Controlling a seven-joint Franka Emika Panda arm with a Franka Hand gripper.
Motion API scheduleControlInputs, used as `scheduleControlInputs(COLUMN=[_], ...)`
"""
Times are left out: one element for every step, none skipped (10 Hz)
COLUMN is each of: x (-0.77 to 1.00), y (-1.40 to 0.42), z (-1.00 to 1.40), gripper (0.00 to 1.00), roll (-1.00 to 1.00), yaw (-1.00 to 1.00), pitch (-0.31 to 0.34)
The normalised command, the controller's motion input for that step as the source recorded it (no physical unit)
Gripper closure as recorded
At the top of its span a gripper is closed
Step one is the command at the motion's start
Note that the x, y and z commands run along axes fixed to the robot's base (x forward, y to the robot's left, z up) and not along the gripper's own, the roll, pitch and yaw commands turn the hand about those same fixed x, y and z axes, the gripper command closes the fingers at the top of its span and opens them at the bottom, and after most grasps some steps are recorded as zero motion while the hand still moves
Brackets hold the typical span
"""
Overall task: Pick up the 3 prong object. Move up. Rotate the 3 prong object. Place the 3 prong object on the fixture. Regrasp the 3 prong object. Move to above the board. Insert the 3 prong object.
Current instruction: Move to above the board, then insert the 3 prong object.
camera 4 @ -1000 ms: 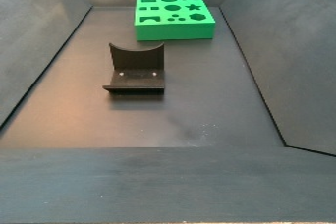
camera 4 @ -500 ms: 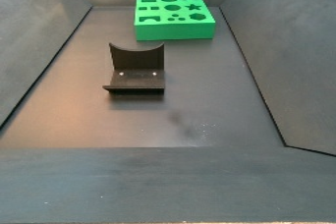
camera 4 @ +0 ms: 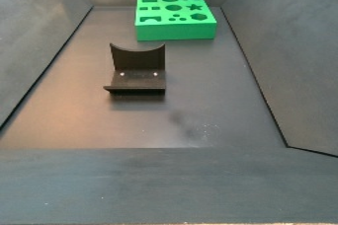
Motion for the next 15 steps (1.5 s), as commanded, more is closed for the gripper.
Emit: scheduleControlInputs(x=[-0.06,0.0,0.0,0.16,0.18,0.23,0.05,0.0,0.0,0.16,0.15,0.17,0.14,0.16,0.15], y=[-0.05,0.0,0.02,-0.03,-0.01,0.0,0.0,-0.02,0.0,-0.03,-0.02,-0.02,-0.01,0.0,0.0], z=[0.03,-0.06,-0.71,-0.73,-0.71,-0.79,-0.72,-0.59,-0.55,-0.44,-0.44,-0.47,-0.49,-0.51,-0.48], gripper=[1.0,1.0,1.0,1.0,1.0,1.0,1.0,1.0,1.0,1.0,1.0,1.0,1.0,1.0,1.0], roll=[-0.25,-0.02,-0.22,-0.15,-0.12,-0.1,-0.06,-0.08,-0.09,-0.07,-0.06,-0.07,-0.07,-0.07,-0.04], yaw=[-0.02,0.0,-0.14,-0.63,-0.7,-0.7,-0.84,-0.95,-0.94,-0.83,-0.83,-0.84,-0.87,-0.85,-0.84], pitch=[-0.044,-0.034,-0.06,0.007,0.0,0.0,0.0,-0.016,0.0,0.059,0.051,0.04,0.031,0.03,0.067])
